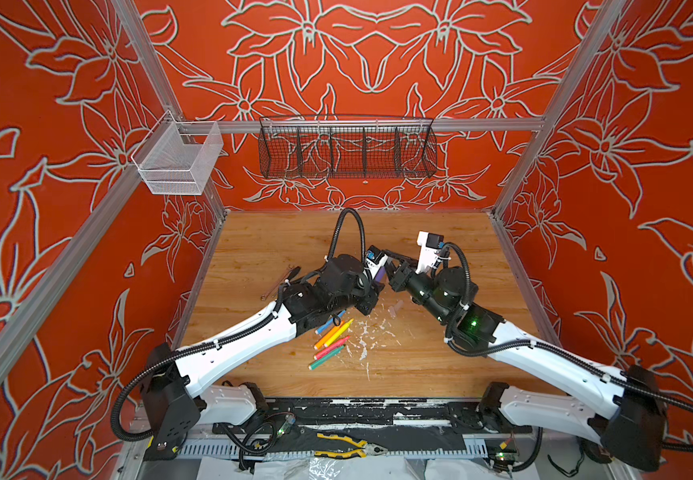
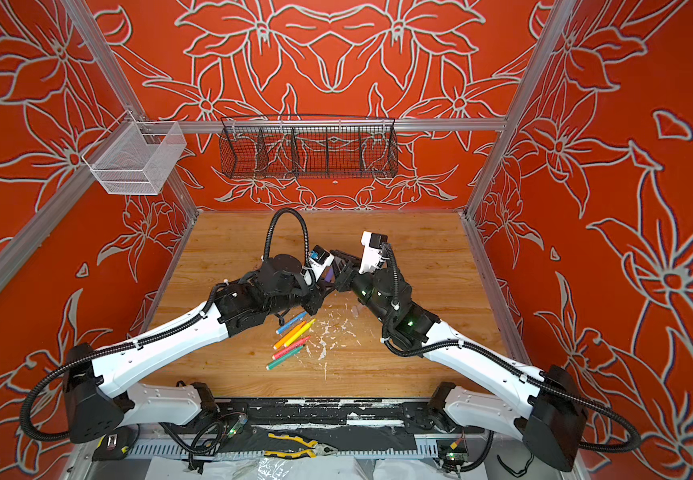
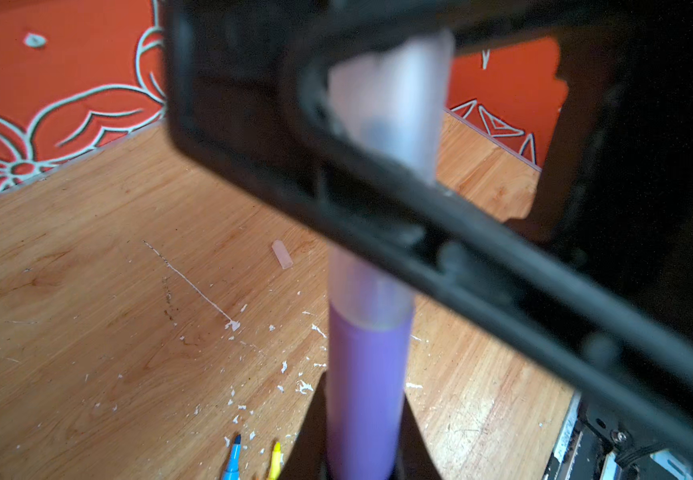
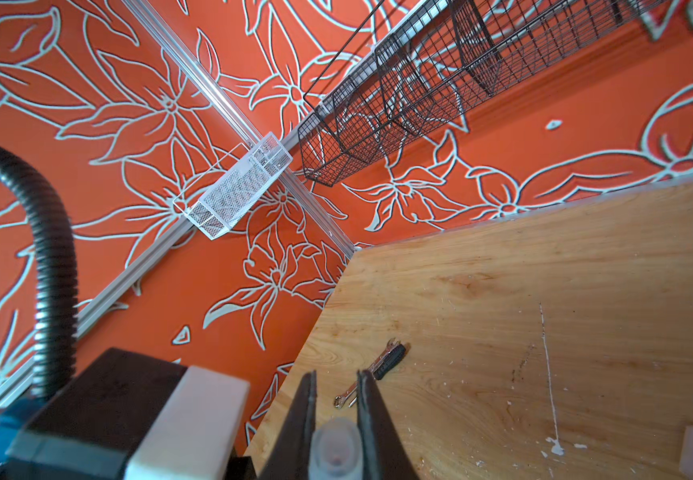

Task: Insert the pens into the pen caps

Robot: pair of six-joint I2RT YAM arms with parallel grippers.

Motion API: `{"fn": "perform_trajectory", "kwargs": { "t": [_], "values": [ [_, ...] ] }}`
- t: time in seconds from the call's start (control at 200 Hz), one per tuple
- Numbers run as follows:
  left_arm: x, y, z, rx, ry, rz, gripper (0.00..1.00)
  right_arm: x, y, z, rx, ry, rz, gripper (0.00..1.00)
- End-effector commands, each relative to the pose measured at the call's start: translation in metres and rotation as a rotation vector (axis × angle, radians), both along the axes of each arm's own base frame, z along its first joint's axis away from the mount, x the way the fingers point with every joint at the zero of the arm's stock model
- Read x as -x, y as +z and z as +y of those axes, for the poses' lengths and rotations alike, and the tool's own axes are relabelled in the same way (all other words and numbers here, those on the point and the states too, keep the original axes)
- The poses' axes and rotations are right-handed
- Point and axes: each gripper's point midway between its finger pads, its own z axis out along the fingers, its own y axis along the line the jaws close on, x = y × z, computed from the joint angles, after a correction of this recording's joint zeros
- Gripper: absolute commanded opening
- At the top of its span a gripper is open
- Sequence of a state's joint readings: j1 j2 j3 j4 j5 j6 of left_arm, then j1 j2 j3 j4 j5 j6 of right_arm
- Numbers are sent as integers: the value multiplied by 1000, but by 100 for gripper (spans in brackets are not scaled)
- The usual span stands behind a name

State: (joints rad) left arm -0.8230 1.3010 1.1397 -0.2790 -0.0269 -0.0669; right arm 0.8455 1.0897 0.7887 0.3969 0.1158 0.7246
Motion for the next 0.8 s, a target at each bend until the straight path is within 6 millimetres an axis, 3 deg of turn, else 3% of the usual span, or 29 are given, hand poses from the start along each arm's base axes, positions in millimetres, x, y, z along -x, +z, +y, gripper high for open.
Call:
{"fn": "perform_trajectory", "kwargs": {
  "t": [0.0, 0.15, 0.215, 0.3, 0.34, 0.45, 0.615, 0.796],
  "values": [
    [-78, 129, 53, 344, 380, -305, 0, 70, -77, 45, 101, 355, 263, 0],
    [-80, 132, 63, 369, 392, -300, 0, 73, -79, 52, 67, 375, 284, 1],
    [-79, 125, 63, 348, 384, -288, 0, 67, -80, 47, 105, 333, 301, 18],
    [-76, 106, 66, 297, 383, -260, 0, 56, -76, 32, 157, 235, 312, 51],
    [-74, 92, 68, 260, 385, -241, 0, 49, -71, 22, 186, 180, 309, 66],
    [-73, 43, 86, 146, 443, -154, 0, 29, -64, -7, 245, 44, 324, 81],
    [-76, -41, 130, -43, 638, 35, 0, 0, -77, -55, 234, -95, 384, 87],
    [-86, -133, 172, -196, 770, 318, 0, -20, -114, -101, 327, -265, 383, 88]
  ]
}}
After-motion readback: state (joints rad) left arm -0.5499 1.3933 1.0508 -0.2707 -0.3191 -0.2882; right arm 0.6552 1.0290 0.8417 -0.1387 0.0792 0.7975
